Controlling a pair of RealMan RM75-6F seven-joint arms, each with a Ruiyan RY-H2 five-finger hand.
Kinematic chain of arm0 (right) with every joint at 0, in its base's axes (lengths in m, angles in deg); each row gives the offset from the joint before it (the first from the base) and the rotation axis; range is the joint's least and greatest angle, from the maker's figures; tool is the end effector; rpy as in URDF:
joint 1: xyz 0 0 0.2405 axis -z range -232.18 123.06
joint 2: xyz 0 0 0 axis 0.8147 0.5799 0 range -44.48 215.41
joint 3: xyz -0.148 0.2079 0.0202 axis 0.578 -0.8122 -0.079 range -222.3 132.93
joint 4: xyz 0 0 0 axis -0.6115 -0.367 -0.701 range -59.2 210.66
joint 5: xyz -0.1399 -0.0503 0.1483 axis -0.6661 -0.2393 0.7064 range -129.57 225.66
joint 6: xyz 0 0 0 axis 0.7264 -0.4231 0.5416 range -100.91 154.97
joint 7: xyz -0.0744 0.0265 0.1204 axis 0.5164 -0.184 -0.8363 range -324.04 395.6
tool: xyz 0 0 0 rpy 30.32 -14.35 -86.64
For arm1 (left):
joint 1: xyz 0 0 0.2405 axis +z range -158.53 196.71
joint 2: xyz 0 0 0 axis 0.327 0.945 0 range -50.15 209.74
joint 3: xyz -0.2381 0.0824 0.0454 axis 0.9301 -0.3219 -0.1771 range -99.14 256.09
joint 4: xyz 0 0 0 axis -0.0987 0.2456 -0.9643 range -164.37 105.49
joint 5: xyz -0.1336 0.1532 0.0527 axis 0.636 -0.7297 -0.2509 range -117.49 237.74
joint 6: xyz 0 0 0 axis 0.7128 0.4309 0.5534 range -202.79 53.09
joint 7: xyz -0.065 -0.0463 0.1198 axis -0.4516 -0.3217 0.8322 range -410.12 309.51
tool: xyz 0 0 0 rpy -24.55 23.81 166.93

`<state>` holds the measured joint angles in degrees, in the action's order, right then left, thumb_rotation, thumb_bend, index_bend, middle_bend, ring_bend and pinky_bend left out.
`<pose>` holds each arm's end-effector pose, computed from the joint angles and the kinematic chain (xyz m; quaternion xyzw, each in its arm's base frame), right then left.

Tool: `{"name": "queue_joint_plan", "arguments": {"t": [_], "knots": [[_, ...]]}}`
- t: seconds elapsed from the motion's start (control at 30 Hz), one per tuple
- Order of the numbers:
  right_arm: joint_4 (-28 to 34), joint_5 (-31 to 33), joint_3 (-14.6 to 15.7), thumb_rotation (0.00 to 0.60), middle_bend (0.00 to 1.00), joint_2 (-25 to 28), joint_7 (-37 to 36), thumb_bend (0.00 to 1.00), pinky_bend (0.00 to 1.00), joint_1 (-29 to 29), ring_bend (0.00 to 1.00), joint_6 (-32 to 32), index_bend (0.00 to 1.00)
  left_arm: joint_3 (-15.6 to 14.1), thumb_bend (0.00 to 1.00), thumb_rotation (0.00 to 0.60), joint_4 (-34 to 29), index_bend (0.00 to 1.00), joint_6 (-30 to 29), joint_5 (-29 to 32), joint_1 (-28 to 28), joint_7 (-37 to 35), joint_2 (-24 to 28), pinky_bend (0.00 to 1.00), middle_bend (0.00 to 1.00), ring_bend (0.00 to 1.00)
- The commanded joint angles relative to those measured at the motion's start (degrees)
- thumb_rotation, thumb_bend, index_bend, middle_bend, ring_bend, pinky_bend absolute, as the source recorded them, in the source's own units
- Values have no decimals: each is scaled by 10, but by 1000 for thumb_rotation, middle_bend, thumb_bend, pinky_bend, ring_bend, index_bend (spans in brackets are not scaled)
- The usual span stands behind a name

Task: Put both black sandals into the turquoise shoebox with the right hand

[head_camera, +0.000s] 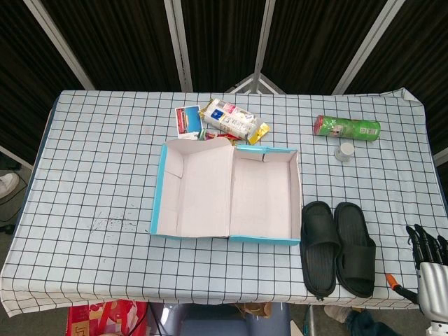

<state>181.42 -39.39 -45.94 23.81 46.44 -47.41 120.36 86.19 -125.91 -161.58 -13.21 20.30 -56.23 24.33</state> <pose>-0.2905 -0.1127 0.1695 0.5363 -0.4117 0.3593 0.6432 -0.3417 0.1590 0.2294 -0.4728 -0.4254 -0.3697 0.6773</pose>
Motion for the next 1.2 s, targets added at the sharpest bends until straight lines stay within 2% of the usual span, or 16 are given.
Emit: {"name": "queue_joint_plan", "arguments": {"t": [0.03, 0.23, 0.33, 0.47, 0.6, 0.87, 0.97, 1.2], "knots": [[1, 0, 1, 600, 75, 0, -1, 191, 61, 0, 114, -2, 86, -1, 374, 600, -1, 135, 0, -3, -1, 4, -1, 92, 43, 0], [22, 11, 6, 600, 75, 0, -20, 191, 43, -2, 114, -17, 86, -3, 374, 600, -5, 135, -6, -8, 1, 8, -1, 92, 43, 0], [40, 26, 5, 600, 75, 14, -40, 188, 43, -23, 114, -61, 86, 1, 373, 600, -4, 135, -10, 0, 3, 9, -2, 92, 43, 0], [73, 79, -17, 600, 75, 40, -19, 106, 35, -61, 114, -124, 86, 4, 373, 600, 1, 135, 8, 17, -4, 14, -4, 92, 43, 0], [94, 122, -30, 600, 75, 45, 34, 101, 24, -92, 96, -162, 65, 6, 374, 600, 0, 135, 11, 19, -7, 20, -5, 92, 43, 0], [118, 207, -52, 600, 60, 4, 140, 98, 24, -145, 88, -197, 34, 6, 373, 600, 2, 134, 21, 27, -12, 28, -8, 92, 43, 0], [105, 246, -63, 600, 57, -39, 179, 97, 24, -178, 88, -215, 32, 6, 373, 600, 4, 134, 23, 26, -13, 26, -8, 92, 43, 0], [83, 328, -75, 600, 54, -84, 229, 97, 24, -222, 87, -233, 32, 7, 373, 600, 6, 134, 26, 30, -15, 25, -8, 92, 43, 0]]}}
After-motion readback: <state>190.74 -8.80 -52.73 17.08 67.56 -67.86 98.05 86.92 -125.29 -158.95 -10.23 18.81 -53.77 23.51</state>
